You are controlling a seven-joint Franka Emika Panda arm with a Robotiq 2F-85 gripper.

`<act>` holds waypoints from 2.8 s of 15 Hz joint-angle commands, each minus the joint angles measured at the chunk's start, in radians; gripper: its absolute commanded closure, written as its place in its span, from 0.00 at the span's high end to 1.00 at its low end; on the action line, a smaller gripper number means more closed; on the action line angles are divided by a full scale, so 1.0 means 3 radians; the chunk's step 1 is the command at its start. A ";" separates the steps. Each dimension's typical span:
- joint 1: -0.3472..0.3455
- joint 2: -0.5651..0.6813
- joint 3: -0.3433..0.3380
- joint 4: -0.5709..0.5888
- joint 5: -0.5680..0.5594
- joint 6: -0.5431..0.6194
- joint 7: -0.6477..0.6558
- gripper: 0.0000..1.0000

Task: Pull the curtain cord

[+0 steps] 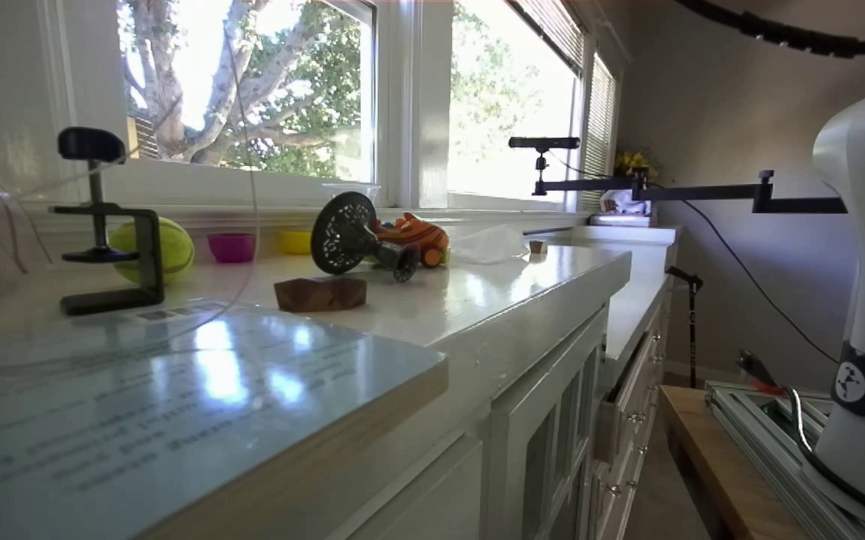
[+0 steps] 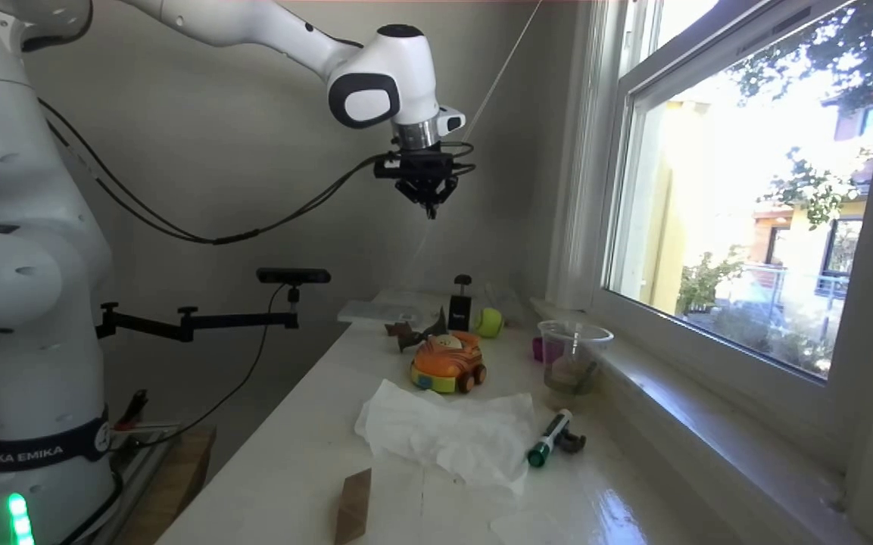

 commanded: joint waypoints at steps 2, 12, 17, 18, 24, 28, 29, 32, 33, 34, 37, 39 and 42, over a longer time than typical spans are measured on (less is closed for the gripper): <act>-0.0044 0.0147 -0.0088 0.0111 -0.0174 0.0011 0.0230 0.00; -0.0167 0.0364 -0.0245 0.0814 -0.0167 0.0072 0.0397 0.61; -0.0334 0.0200 -0.0240 0.0583 -0.0529 0.0325 0.0688 0.97; -0.0389 0.0166 -0.0257 0.0502 -0.0689 0.0425 0.0837 0.99; -0.0692 0.0073 -0.0305 0.0340 -0.1631 0.0372 0.2082 1.00; -0.0985 0.0105 -0.0091 0.0440 -0.2355 0.0066 0.3038 1.00; -0.0926 0.0110 -0.0145 0.0465 -0.2538 -0.0060 0.3273 1.00; -0.0938 0.0136 -0.0101 0.0566 -0.2846 -0.0532 0.3830 1.00; -0.0926 0.0156 -0.0099 0.0619 -0.2887 -0.0727 0.3971 1.00; -0.0917 0.0177 -0.0093 0.0674 -0.2913 -0.0917 0.4107 1.00; -0.0892 0.0256 -0.0104 0.0868 -0.2839 -0.1526 0.4422 1.00; -0.0889 0.0320 -0.0121 0.0999 -0.2780 -0.1902 0.4608 1.00; -0.0833 0.0347 -0.0234 0.1004 -0.2443 -0.1981 0.4419 1.00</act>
